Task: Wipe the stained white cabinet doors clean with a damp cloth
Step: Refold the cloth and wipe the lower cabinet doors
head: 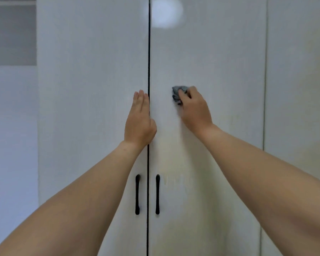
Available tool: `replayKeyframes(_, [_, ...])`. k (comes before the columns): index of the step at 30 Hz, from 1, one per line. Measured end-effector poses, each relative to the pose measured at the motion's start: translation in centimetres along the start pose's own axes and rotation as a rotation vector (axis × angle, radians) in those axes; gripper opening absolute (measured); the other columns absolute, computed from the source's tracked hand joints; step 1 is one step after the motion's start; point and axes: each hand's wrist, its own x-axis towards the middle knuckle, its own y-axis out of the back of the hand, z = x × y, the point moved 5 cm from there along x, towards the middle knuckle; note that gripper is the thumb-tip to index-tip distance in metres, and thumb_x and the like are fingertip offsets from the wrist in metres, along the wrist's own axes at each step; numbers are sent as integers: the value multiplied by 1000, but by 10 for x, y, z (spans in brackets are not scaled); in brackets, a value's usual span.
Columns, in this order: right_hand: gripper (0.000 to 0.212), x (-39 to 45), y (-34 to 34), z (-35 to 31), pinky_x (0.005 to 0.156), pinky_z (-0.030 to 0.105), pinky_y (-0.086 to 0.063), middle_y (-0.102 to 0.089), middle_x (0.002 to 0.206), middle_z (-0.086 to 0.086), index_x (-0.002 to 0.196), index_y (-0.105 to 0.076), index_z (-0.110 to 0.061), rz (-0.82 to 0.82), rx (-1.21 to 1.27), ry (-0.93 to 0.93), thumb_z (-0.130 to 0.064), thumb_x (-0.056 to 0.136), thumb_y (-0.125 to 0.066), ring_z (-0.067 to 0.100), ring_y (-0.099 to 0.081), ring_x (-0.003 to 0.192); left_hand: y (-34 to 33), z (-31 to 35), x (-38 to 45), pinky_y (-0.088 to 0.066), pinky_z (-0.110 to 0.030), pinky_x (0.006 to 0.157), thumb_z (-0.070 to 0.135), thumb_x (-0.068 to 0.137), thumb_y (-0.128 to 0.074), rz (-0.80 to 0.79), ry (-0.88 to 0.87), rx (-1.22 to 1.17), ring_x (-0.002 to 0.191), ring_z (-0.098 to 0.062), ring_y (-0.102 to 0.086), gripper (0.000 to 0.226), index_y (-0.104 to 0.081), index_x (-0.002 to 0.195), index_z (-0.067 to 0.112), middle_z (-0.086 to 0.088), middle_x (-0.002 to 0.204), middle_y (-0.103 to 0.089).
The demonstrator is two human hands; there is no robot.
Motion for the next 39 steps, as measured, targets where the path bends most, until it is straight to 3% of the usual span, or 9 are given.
replayKeyframes(3, [36, -1, -3, -8, 68, 27, -41, -54, 106, 16, 121, -62, -2, 102, 82, -262, -1, 86, -60, 34, -56, 85, -1, 6, -4, 0, -21, 121, -3, 82, -37, 32, 25, -34, 154, -26, -7, 75, -19, 155, -3, -16, 164, -15])
replayKeyframes(9, [43, -64, -15, -32, 57, 38, -56, -60, 112, 18, 127, -61, -1, -135, -7, 359, 1, 83, -65, 35, -59, 91, -16, 6, -16, -11, -39, 125, 15, 83, -36, 33, 25, 142, 152, -37, -11, 74, -24, 152, -6, -26, 161, -19])
replayKeyframes(14, [44, -36, 16, 51, 79, 44, -54, -55, 116, 24, 133, -56, 1, 201, -44, -428, -2, 89, -56, 42, -57, 96, -36, 25, -14, -9, -50, 124, 21, 81, -38, 1, 99, 282, 150, -46, -3, 81, -16, 154, -6, -36, 158, -11])
replayKeyframes(16, [43, -38, 8, 23, 79, 42, -54, -54, 118, 20, 133, -56, -3, 145, 27, -390, -4, 89, -54, 37, -56, 99, -46, 31, -14, -6, -52, 124, 30, 85, -41, -1, 131, 290, 150, -47, 1, 83, -12, 156, -2, -37, 159, -6])
replayKeyframes(20, [41, -72, 6, 25, 67, 41, -58, -59, 114, 20, 130, -60, -1, -51, -8, 127, -9, 90, -55, 37, -59, 96, -62, 41, -15, -4, -54, 123, 49, 88, -39, -7, 186, 315, 150, -47, 3, 89, -8, 157, 2, -37, 159, 0])
replayKeyframes(26, [40, -90, 67, 149, 84, 41, -46, -48, 121, 20, 132, -52, -5, 270, -54, -714, -11, 95, -41, 39, -55, 98, -68, 43, -13, -5, -53, 123, 47, 88, -40, 28, 220, 300, 151, -45, 3, 89, -7, 157, 0, -36, 159, 0])
replayKeyframes(32, [43, -102, 45, 104, 71, 41, -56, -56, 113, 23, 132, -57, 1, -12, -64, -76, -3, 90, -58, 38, -59, 92, -68, 44, -13, -7, -55, 123, 30, 86, -35, 78, 212, 307, 150, -47, -3, 81, -12, 153, -9, -37, 159, -6])
replayKeyframes(36, [39, -117, 73, 147, 84, 44, -52, -48, 121, 16, 134, -50, -10, 193, -110, -595, -21, 98, -43, 36, -56, 98, -59, 40, -13, -11, -51, 124, 17, 86, -32, 91, 185, 266, 151, -44, -8, 75, -13, 151, -13, -33, 159, -12])
replayKeyframes(39, [46, -131, 53, 101, 89, 42, -49, -47, 121, 3, 131, -45, -19, 196, -46, -671, -50, 100, -30, 28, -52, 109, -43, 24, -24, -13, -47, 125, 11, 85, -23, 103, 80, 201, 151, -39, -13, 71, -17, 152, -11, -29, 160, -17])
